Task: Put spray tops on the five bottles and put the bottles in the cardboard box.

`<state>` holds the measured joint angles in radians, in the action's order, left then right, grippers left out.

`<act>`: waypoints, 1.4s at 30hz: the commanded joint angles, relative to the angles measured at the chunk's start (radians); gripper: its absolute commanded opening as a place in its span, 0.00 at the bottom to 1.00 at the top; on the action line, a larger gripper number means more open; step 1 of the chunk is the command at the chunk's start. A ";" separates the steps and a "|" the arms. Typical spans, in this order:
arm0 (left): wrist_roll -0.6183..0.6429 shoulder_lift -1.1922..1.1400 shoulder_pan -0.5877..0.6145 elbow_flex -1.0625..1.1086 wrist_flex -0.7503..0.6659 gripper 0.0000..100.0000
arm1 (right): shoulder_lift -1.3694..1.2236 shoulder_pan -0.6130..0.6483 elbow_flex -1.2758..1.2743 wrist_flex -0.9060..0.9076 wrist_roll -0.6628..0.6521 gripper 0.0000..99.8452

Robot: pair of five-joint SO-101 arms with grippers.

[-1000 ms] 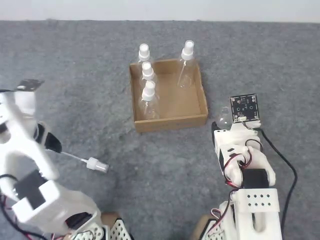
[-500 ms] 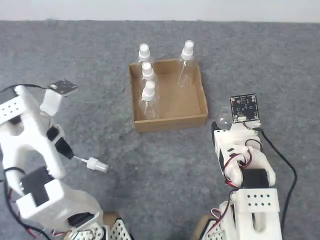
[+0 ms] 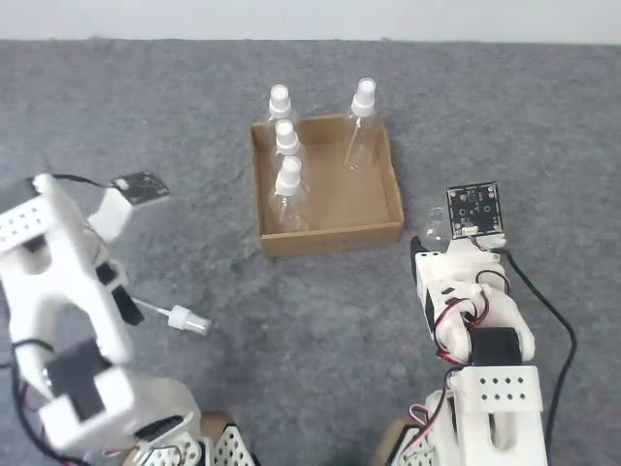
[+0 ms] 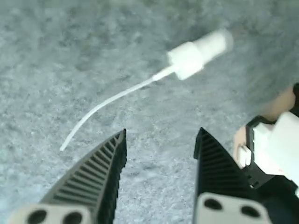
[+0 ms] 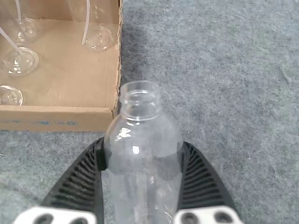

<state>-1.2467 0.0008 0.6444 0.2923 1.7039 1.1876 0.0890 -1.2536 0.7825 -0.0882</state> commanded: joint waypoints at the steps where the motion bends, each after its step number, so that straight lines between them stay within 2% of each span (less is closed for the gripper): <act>1: -0.026 0.253 -0.060 0.142 -0.051 0.22 | 0.025 -0.007 0.015 -0.028 -0.014 0.01; 5: 0.015 0.416 -0.127 0.323 -0.178 0.22 | 0.025 -0.008 0.015 -0.028 -0.014 0.01; 8: 0.015 0.494 -0.166 0.407 -0.201 0.23 | 0.025 -0.008 0.015 -0.028 -0.014 0.01; 16: -0.121 0.529 -0.218 0.498 -0.207 0.25 | 0.025 -0.010 0.015 -0.028 -0.014 0.01; 19: -0.226 0.529 -0.216 0.529 -0.209 0.25 | 0.025 -0.010 0.015 -0.028 -0.014 0.01; 22: -0.281 0.532 -0.218 0.582 -0.267 0.25 | 0.025 -0.010 0.015 -0.028 -0.017 0.01; 28: -0.279 0.529 -0.218 0.765 -0.549 0.25 | 0.025 -0.005 0.015 -0.028 -0.044 0.01; 31: -0.279 0.531 -0.219 0.831 -0.638 0.25 | 0.025 -0.004 0.015 -0.028 -0.046 0.01; 34: -0.262 0.531 -0.219 0.855 -0.684 0.25 | 0.025 -0.004 0.015 -0.028 -0.046 0.01; 38: -0.152 0.529 -0.244 0.860 -0.723 0.25 | 0.025 -0.004 0.015 -0.028 -0.046 0.01; 42: -0.054 0.529 -0.307 0.866 -0.718 0.19 | 0.025 -0.004 0.015 -0.028 -0.046 0.01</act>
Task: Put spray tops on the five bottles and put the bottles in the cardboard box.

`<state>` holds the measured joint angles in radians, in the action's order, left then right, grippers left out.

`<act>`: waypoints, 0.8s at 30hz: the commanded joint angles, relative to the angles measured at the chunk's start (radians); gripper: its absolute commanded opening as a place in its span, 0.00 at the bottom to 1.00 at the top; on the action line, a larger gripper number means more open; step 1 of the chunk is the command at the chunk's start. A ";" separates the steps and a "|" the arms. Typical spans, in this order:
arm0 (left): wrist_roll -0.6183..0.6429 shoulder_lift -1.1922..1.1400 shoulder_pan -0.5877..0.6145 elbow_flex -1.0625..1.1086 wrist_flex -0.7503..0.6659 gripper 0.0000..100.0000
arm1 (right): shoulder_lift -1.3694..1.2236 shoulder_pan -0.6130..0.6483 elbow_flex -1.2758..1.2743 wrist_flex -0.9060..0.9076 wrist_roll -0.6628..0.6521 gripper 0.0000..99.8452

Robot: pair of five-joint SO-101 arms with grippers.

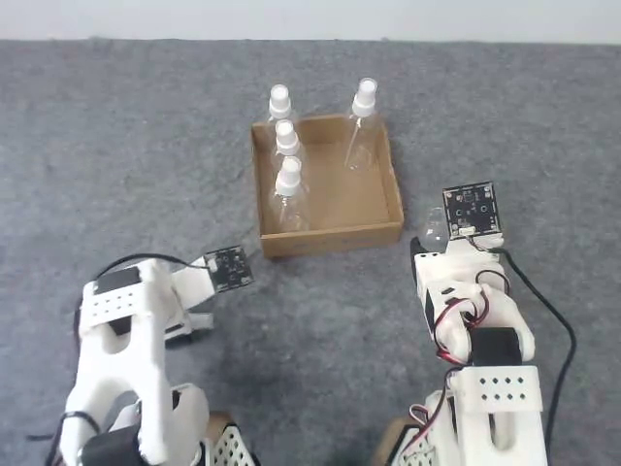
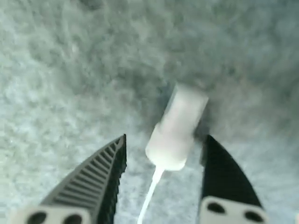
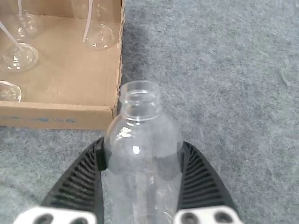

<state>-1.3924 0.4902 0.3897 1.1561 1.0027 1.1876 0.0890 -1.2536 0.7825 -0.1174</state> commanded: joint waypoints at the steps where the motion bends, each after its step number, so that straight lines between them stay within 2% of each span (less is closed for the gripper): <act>1: 0.110 0.043 -0.066 0.007 -0.017 0.17 | 0.025 -0.004 0.015 -0.028 -0.017 0.01; 5: 0.172 0.049 -0.107 -0.001 0.015 0.13 | 0.025 -0.004 0.015 -0.027 -0.017 0.01; 10: 0.235 0.049 -0.144 -0.033 0.086 0.13 | 0.025 -0.004 0.015 -0.027 -0.017 0.01; 16: 0.311 0.048 -0.169 -0.038 0.091 0.13 | 0.025 -0.005 0.015 -0.027 -0.017 0.01; 24: 0.324 0.040 -0.173 -0.013 0.083 0.13 | 0.025 -0.010 0.015 -0.025 -0.017 0.01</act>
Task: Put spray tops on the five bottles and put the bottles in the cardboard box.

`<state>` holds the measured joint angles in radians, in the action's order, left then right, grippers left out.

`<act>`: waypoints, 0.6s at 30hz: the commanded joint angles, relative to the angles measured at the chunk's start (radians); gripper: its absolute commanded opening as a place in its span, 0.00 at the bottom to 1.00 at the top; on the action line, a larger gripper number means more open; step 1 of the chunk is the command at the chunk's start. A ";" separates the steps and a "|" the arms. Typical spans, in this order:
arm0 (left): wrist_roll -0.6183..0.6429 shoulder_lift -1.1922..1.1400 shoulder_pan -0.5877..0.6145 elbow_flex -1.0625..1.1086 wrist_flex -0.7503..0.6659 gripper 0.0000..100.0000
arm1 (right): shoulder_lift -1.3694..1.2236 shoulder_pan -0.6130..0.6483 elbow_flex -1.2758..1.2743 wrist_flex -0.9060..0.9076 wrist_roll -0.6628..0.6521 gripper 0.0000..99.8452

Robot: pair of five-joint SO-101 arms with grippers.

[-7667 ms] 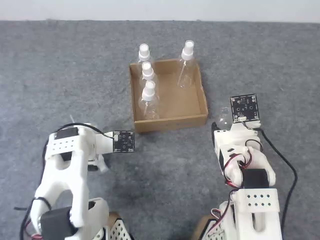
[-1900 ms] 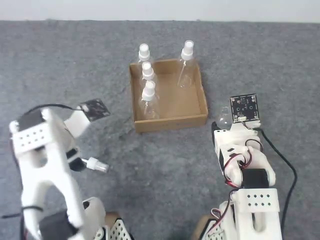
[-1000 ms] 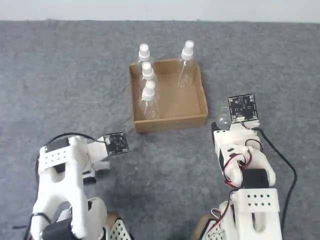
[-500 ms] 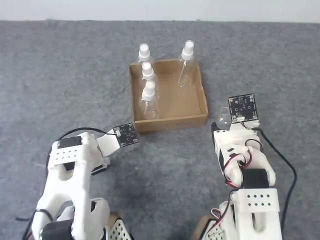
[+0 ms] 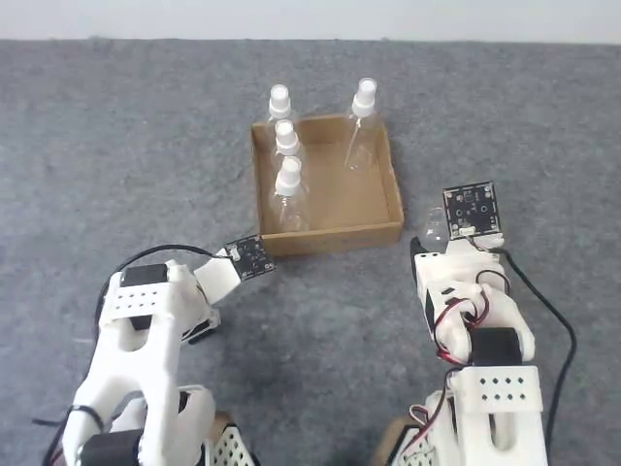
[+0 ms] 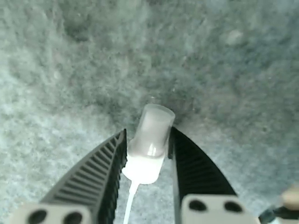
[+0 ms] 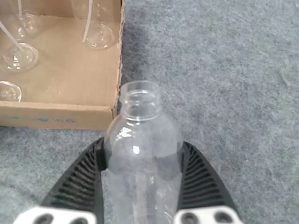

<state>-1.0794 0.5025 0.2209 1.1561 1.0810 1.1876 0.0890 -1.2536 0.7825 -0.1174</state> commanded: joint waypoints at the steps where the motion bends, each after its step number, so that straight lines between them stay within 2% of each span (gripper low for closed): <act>1: 0.009 0.028 -0.005 -0.001 0.000 0.13 | 0.025 -0.010 0.015 -0.025 -0.017 0.01; 5: 0.012 0.029 0.003 0.022 -0.015 0.12 | 0.025 -0.010 0.015 -0.024 -0.017 0.01; 9: 0.014 0.035 0.000 0.025 -0.015 0.02 | 0.025 -0.010 0.015 -0.024 -0.017 0.01; 11: 0.015 0.037 0.005 0.019 -0.005 0.01 | 0.025 -0.010 0.015 -0.024 -0.017 0.01; 14: 0.018 0.037 0.020 -0.036 0.087 0.01 | 0.025 -0.010 0.015 -0.024 -0.017 0.01; 18: 0.084 0.037 0.028 -0.202 0.245 0.01 | 0.025 -0.010 0.015 -0.022 -0.017 0.01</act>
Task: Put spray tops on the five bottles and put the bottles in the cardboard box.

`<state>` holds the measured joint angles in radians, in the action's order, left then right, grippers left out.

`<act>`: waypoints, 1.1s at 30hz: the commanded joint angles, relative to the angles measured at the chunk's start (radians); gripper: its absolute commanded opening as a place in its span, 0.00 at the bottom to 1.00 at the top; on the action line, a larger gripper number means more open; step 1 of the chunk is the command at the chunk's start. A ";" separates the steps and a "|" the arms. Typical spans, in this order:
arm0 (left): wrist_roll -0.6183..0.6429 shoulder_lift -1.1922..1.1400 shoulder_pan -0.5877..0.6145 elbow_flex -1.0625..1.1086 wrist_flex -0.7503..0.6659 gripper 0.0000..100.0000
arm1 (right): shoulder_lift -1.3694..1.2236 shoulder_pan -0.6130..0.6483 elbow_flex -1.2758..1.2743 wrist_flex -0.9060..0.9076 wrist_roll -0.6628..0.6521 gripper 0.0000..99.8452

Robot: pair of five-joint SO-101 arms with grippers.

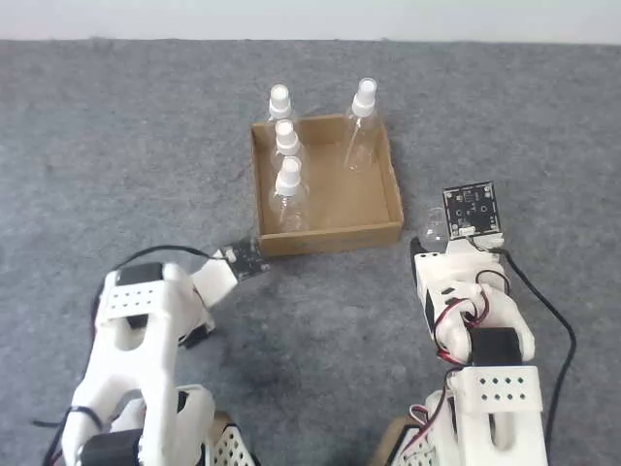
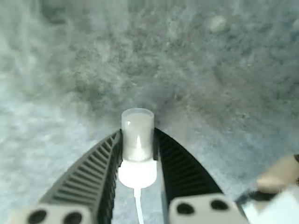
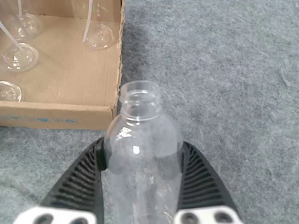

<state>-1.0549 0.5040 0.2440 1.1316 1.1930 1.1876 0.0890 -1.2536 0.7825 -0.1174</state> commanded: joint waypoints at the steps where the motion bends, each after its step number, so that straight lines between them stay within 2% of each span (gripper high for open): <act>1: 0.083 0.035 0.005 -0.217 0.164 0.01 | 0.025 -0.010 0.015 -0.022 -0.017 0.01; 4: 0.152 0.035 0.005 -0.325 0.232 0.01 | 0.025 -0.002 0.015 -0.022 -0.012 0.01; 12: 0.227 0.037 0.005 -0.515 0.387 0.01 | 0.025 0.048 0.014 -0.018 -0.002 0.01; 17: 0.313 0.037 0.005 -0.595 0.396 0.01 | 0.053 0.058 0.020 -0.018 0.121 0.01; 21: 0.387 0.037 0.003 -0.668 0.397 0.01 | 0.166 0.061 0.000 0.022 0.140 0.01; 26: 0.479 0.037 -0.002 -0.746 0.397 0.01 | 0.378 0.150 -0.075 0.056 0.130 0.01; 33: 0.601 0.037 -0.006 -0.849 0.396 0.01 | 0.644 0.168 -0.193 0.054 0.060 0.01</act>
<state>-0.5178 0.5025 0.2440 0.3782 1.5812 1.7016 0.2424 -1.4377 0.8347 -0.0269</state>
